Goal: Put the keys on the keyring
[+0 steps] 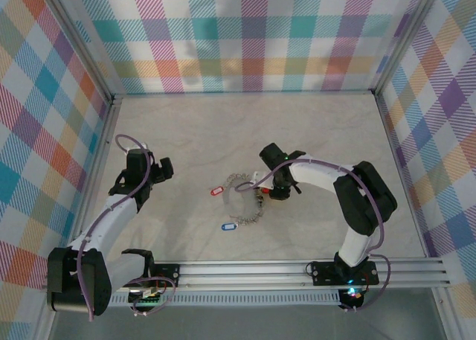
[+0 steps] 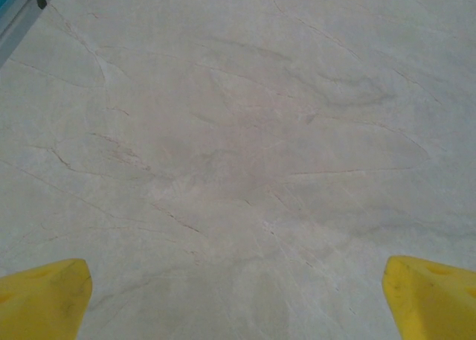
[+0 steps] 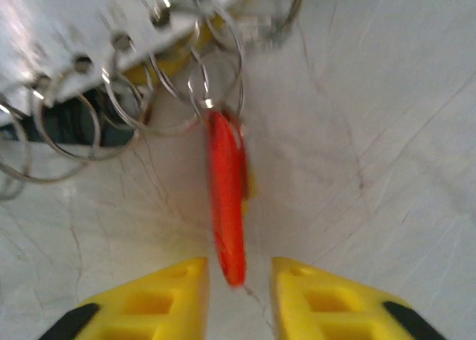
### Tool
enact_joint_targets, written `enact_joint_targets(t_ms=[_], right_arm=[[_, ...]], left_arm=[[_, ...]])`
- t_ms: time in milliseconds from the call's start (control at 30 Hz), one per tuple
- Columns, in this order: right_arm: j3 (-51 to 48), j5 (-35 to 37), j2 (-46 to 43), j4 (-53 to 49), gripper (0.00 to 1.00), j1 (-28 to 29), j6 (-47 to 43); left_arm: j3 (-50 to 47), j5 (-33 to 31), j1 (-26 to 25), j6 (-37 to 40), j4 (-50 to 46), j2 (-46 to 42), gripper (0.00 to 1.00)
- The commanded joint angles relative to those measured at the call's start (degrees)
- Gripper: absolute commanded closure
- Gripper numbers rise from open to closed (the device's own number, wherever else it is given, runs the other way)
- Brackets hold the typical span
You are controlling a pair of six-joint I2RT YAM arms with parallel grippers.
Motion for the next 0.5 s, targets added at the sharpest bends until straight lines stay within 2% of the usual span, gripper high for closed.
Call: enact_joint_targets(t_ms=[0,133,200,267,300,333,400,467], right_arm=[[-1.64,1.21,-1.54,0.51,0.66,-1.12,-0.15],[-2.98,-3.67,-5.92,2.22,0.65,-3.11,3.19],[-4.27,-7.42,-10.56,4.98,0.61,-4.43,5.72],[-5.58,-10.85,-15.76,8.67,0.49,-6.19,8.89],[-6.37,-12.91,-18.73,10.89,0.15,-7.3,11.01],[-7.06,-15.03,-21.32,12.94,0.0,-8.5,13.0],[-10.07,-19.51,-27.64,20.02,0.0,-11.62,18.32],[-15.52,-21.31,-33.76,31.6,0.0,-14.68,24.09]], left_arm=[[-0.4,1.13,0.8,1.12,0.92,0.99,0.0],[-0.47,0.91,0.8,1.86,1.17,0.69,0.0],[-0.47,0.47,0.8,2.44,1.13,-0.13,0.0],[-0.34,0.53,0.8,3.57,1.18,-0.92,0.0],[-0.21,0.69,0.73,4.39,1.35,-1.4,0.0],[-0.12,1.06,0.75,5.14,1.62,-1.9,0.0],[-0.38,2.97,0.76,8.16,3.41,-3.04,0.0],[-0.59,6.23,0.71,11.73,4.39,-4.14,0.0]])
